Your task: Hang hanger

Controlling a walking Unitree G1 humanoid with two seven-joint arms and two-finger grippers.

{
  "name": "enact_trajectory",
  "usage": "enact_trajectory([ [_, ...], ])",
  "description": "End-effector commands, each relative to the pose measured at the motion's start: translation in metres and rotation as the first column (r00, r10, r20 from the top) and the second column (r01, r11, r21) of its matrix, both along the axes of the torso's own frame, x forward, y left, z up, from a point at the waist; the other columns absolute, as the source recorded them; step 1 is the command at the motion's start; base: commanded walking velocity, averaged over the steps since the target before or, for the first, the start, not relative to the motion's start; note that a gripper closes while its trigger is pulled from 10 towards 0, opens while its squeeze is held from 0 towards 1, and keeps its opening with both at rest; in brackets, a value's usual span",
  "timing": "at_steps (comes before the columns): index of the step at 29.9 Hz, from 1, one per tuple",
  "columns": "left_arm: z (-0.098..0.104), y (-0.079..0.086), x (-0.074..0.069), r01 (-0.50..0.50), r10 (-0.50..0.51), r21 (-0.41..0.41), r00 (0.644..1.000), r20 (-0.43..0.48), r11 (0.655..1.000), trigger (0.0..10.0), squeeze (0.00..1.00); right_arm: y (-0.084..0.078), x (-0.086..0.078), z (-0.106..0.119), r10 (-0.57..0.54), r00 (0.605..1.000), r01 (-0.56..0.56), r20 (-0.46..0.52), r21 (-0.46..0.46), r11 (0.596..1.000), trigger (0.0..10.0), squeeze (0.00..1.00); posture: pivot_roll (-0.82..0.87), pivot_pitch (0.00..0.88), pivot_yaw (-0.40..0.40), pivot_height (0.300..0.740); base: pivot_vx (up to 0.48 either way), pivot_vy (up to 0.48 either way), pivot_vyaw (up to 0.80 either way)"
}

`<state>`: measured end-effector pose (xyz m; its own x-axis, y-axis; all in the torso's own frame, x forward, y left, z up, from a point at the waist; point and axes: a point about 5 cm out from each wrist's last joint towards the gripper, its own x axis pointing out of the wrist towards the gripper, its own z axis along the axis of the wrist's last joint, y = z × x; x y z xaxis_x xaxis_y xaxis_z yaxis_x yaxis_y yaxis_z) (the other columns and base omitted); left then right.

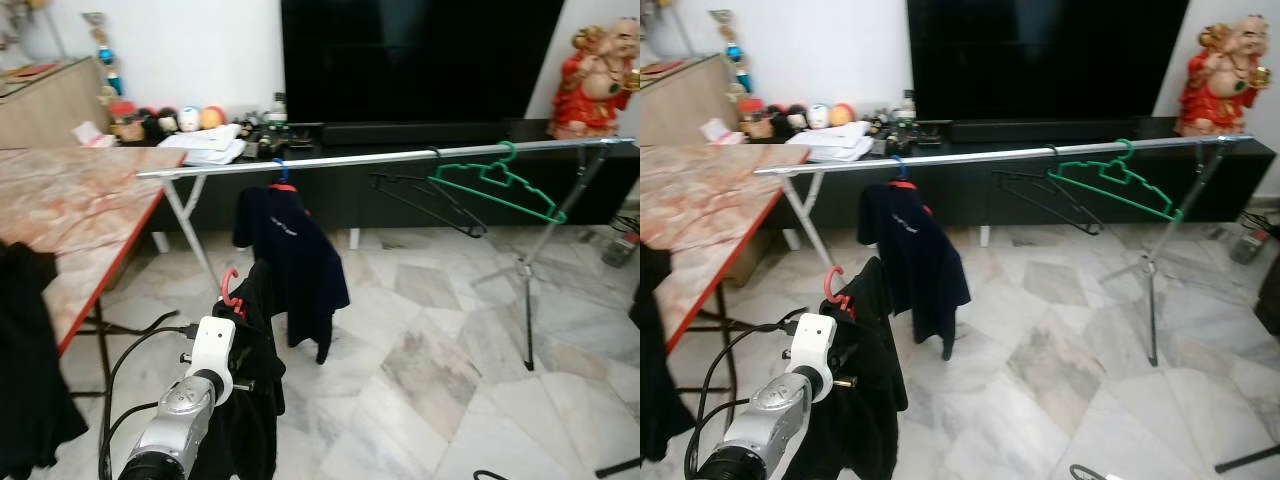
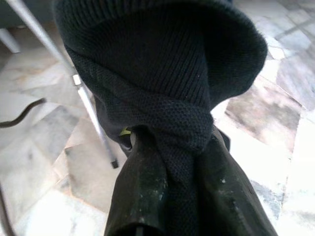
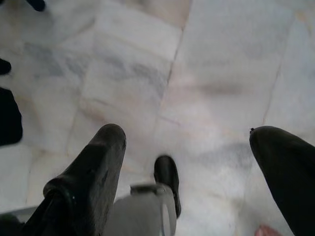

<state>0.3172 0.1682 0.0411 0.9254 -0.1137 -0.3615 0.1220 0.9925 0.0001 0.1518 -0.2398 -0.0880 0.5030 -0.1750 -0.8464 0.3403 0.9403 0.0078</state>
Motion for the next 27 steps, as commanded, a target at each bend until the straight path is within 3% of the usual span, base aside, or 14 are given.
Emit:
enact_trajectory([
  [1,0.011,0.0,0.007,-0.001,0.001,0.0,0.999,0.047,1.0,10.0,0.0,0.006,-0.002,-0.002,0.025,1.0,-0.025,-0.008,0.006,1.0,10.0,0.0,-0.09,0.0,0.078,0.74,0.345,0.0,0.0],
  [13,0.008,0.004,0.005,-0.021,0.021,0.003,0.999,0.044,1.0,10.0,0.0,0.042,-0.006,-0.011,0.143,0.989,-0.143,-0.031,0.01,0.99,10.0,0.0,-0.09,0.0,0.08,0.74,0.353,0.0,0.0],
  [17,0.008,0.006,0.005,-0.029,0.028,0.021,0.999,0.044,0.999,10.0,0.0,0.05,-0.007,-0.012,0.176,0.984,-0.176,-0.034,0.011,0.984,10.0,0.0,-0.09,0.0,0.081,0.74,0.314,0.0,0.72],
  [22,0.007,0.005,0.004,-0.031,0.03,0.027,0.998,0.048,0.999,10.0,0.0,0.046,-0.004,-0.01,0.171,0.985,-0.171,-0.02,0.012,0.985,10.0,0.0,-0.09,0.0,0.08,0.74,0.0,0.0,0.8],
  [27,0.006,0.002,0.003,-0.019,0.016,0.045,0.999,0.05,0.999,10.0,0.0,0.046,-0.003,-0.01,0.181,0.983,-0.18,-0.016,0.024,0.983,10.0,0.0,-0.1,0.0,0.081,0.74,0.0,-0.067,0.0],
])
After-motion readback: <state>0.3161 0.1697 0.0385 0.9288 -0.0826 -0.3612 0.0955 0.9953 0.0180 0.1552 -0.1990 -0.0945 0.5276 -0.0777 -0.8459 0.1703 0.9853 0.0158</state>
